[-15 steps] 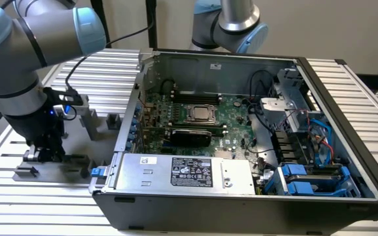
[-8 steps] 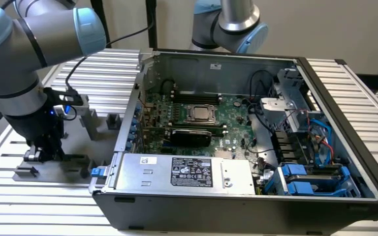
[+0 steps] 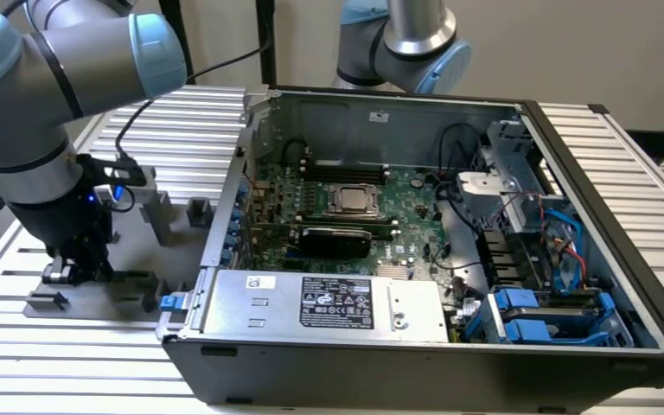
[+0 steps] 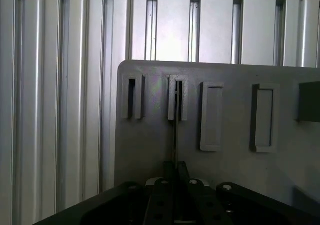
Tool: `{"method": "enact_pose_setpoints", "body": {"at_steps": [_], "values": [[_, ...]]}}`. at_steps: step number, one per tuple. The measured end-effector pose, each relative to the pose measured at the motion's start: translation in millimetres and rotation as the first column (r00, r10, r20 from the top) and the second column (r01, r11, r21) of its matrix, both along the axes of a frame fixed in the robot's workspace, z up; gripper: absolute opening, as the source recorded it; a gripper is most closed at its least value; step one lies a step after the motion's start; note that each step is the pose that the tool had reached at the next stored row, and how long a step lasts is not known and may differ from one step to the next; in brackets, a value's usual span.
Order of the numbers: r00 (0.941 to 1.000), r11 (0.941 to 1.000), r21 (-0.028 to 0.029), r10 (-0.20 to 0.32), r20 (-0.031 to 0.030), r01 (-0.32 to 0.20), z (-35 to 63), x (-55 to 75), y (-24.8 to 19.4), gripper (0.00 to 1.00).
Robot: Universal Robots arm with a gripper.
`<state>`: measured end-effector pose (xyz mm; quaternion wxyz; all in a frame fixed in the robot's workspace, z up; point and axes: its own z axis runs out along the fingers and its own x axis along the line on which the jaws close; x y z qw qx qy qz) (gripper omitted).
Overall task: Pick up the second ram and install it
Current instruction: 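Pick up the second ram and move it above second insertion slot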
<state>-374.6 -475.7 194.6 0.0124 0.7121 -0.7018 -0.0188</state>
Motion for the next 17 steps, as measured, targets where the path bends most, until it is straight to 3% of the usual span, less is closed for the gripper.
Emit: {"method": "enact_pose_setpoints", "body": {"at_steps": [5,12,17], "values": [[0.9996,0.9996,-0.0002,-0.027,-0.0001,0.027,0.0,-0.1,0.0,0.13],[0.9996,0.9996,-0.0001,-0.027,0.0,0.027,0.1,0.0,-0.1,0.13],[0.9996,0.9996,-0.0002,-0.027,-0.0001,0.027,7.3,0.0,0.0,0.13]]}}
